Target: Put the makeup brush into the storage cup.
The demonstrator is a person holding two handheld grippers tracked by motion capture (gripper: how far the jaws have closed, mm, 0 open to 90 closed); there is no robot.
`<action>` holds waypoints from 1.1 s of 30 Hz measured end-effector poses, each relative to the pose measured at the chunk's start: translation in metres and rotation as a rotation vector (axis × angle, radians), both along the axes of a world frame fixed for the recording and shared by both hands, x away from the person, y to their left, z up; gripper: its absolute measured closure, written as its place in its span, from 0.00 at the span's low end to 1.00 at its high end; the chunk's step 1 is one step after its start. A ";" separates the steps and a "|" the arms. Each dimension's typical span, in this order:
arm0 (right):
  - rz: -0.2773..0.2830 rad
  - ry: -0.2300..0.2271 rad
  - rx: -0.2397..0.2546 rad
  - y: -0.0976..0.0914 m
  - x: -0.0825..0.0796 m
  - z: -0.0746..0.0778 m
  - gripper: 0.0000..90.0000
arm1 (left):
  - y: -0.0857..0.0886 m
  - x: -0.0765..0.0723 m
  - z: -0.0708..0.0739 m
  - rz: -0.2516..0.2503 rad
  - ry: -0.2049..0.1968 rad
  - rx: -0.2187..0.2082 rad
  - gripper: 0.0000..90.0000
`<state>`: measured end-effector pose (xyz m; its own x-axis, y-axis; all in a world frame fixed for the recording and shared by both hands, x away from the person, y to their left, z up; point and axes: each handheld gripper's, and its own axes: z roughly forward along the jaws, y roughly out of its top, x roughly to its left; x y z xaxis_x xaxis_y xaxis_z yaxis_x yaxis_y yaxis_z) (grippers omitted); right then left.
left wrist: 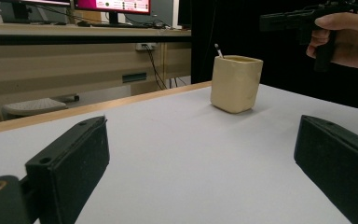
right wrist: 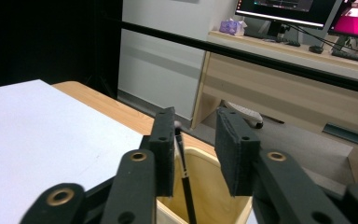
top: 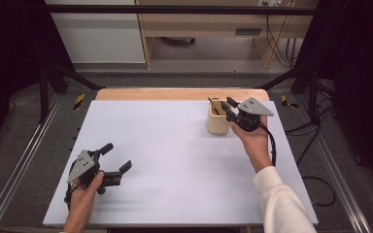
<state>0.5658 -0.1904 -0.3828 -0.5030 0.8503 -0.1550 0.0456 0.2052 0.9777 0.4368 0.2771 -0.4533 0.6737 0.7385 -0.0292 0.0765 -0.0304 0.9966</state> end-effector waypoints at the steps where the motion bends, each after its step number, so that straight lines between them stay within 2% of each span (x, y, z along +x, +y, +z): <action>1: -0.001 0.004 0.002 0.000 0.000 0.000 0.74 | 0.000 0.000 0.000 0.000 0.000 -0.002 0.03; 3: 0.001 0.006 0.004 0.000 0.000 0.000 0.74 | 0.000 0.000 0.000 0.000 0.000 -0.002 0.03; 5: 0.000 0.013 0.014 0.000 0.000 0.001 0.67 | 0.001 0.000 0.000 0.003 0.002 -0.003 0.03; 9: -0.006 0.025 0.014 0.000 -0.002 0.002 0.62 | 0.002 0.000 0.000 0.006 0.003 -0.005 0.03; 19: 0.005 0.038 0.012 0.000 -0.008 0.005 0.57 | 0.002 0.000 0.000 0.005 0.005 -0.003 0.03; 28: 0.026 0.067 0.010 0.002 -0.014 0.008 0.43 | 0.001 0.000 0.000 0.004 0.006 0.002 0.03; 29: 0.034 0.080 0.008 0.002 -0.015 0.008 0.39 | 0.001 0.000 0.000 0.003 0.006 0.001 0.03; 30: 0.034 0.080 0.008 0.002 -0.015 0.008 0.39 | 0.001 0.000 0.000 0.003 0.006 0.001 0.03; 31: 0.036 0.107 0.002 0.003 -0.015 0.007 0.32 | 0.001 0.000 0.000 0.004 0.007 0.000 0.03; 32: 0.036 0.107 0.002 0.003 -0.015 0.007 0.32 | 0.001 0.000 0.000 0.004 0.008 -0.001 0.03; 33: 0.037 0.144 0.008 0.005 -0.015 0.006 0.27 | 0.002 0.000 0.000 0.005 0.008 -0.001 0.03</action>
